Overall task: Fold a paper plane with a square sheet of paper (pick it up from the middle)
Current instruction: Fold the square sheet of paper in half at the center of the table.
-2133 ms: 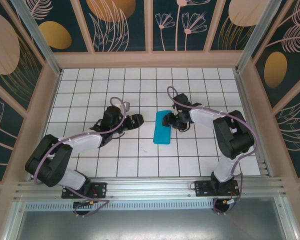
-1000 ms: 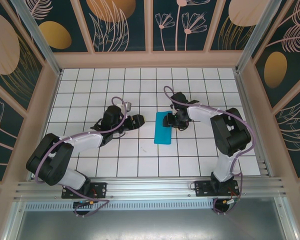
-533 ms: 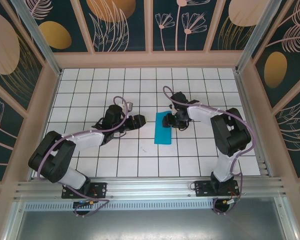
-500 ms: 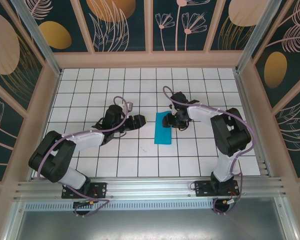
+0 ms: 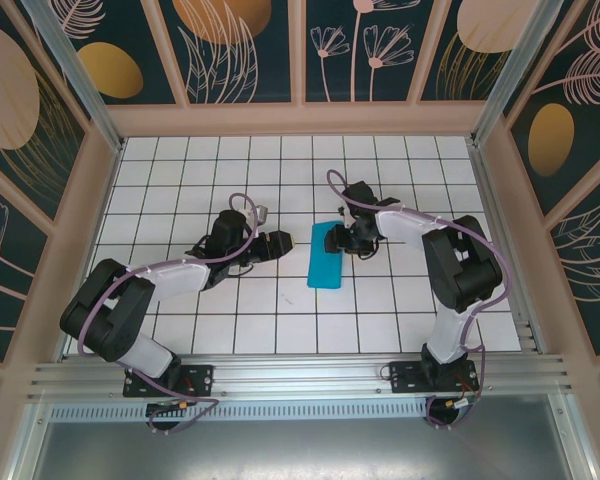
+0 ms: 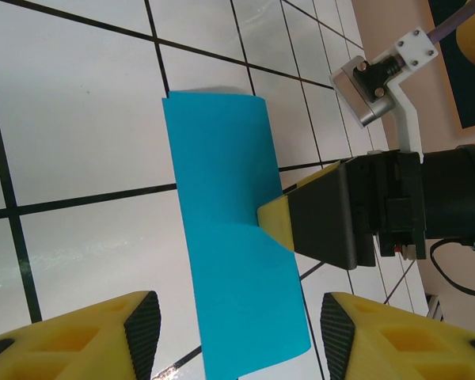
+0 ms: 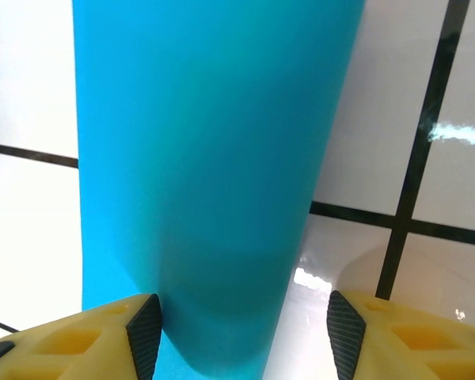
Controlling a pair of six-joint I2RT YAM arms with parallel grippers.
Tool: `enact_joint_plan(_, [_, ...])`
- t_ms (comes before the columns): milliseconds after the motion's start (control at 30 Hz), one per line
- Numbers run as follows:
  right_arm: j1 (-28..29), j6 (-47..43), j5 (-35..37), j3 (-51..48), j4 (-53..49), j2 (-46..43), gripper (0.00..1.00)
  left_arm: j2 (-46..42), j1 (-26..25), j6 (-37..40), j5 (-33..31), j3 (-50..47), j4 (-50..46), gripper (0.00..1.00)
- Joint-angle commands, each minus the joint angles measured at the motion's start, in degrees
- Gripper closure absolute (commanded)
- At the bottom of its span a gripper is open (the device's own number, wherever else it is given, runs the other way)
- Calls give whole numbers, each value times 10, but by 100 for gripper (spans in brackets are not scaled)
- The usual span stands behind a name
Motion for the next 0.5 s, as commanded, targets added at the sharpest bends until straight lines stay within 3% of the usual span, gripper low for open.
enact_joint_plan(0, [-3,3,23,12,-18,9,40,3,-3,10,11,15,-6,41])
enact_joint_plan(467, [-5,-56,-22,14,-19,0,41,3,-3,11,17,17,-7,41])
